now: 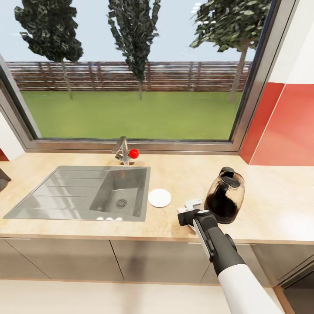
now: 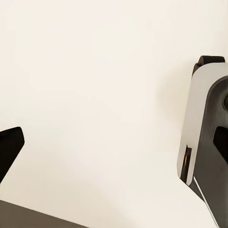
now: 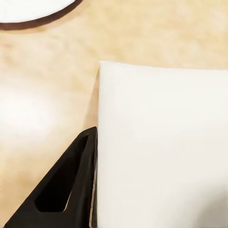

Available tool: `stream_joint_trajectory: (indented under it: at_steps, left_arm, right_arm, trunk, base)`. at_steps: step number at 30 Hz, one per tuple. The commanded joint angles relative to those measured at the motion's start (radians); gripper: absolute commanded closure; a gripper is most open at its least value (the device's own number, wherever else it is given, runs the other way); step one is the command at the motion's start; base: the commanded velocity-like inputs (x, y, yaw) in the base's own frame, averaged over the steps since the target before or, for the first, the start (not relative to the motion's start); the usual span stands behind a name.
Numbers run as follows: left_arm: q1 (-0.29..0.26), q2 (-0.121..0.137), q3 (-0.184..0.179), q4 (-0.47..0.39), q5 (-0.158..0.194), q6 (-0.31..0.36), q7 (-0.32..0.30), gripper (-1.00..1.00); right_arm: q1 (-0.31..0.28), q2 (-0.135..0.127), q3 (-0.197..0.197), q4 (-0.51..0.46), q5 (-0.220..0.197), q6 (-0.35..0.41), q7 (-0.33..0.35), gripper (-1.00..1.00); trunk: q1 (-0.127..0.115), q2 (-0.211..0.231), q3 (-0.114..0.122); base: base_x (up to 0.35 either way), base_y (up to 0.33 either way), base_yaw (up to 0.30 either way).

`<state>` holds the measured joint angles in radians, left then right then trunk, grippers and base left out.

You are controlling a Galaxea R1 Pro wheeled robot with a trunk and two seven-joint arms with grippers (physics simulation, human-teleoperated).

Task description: Set up a coffee station on the kitchen countertop: keep the coffee maker on the countertop, move the bottle of coffee from the kitchen shelf to the counter next to the coffee maker, place a paper coffee filter on top of the coffee maker, put the saucer next to the coffee maker with the coffee cup on the saucer, and place the electric kettle next to the coffee maker.

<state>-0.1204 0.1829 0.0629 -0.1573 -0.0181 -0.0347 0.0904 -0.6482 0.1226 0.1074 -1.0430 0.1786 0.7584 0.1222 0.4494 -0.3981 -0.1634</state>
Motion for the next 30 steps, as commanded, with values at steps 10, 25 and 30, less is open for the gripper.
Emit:
stream_joint_trajectory:
  at_steps: [10,25,30]
  left_arm:
    - [-0.001,0.001,0.006,0.000,-0.002,-0.005,-0.001,-1.00]
    - [-0.001,0.000,0.005,-0.002,-0.005,-0.004,0.000,-1.00]
    - [-0.001,0.000,0.005,-0.002,-0.004,-0.004,0.002,-1.00]
  right_arm:
    - [-0.001,0.025,0.031,-0.123,0.010,0.006,0.003,1.00]
    - [-0.003,0.052,0.043,-0.367,0.011,0.011,-0.004,1.00]
    - [-0.020,0.052,0.043,-0.396,0.011,0.012,-0.006,1.00]
  trunk:
    - [0.001,-0.002,-0.002]
    - [0.001,-0.002,-0.002]
    - [0.001,-0.002,-0.002]
  base:
    - [0.000,0.000,0.000]
    - [0.000,0.000,0.000]
    - [0.000,0.000,0.000]
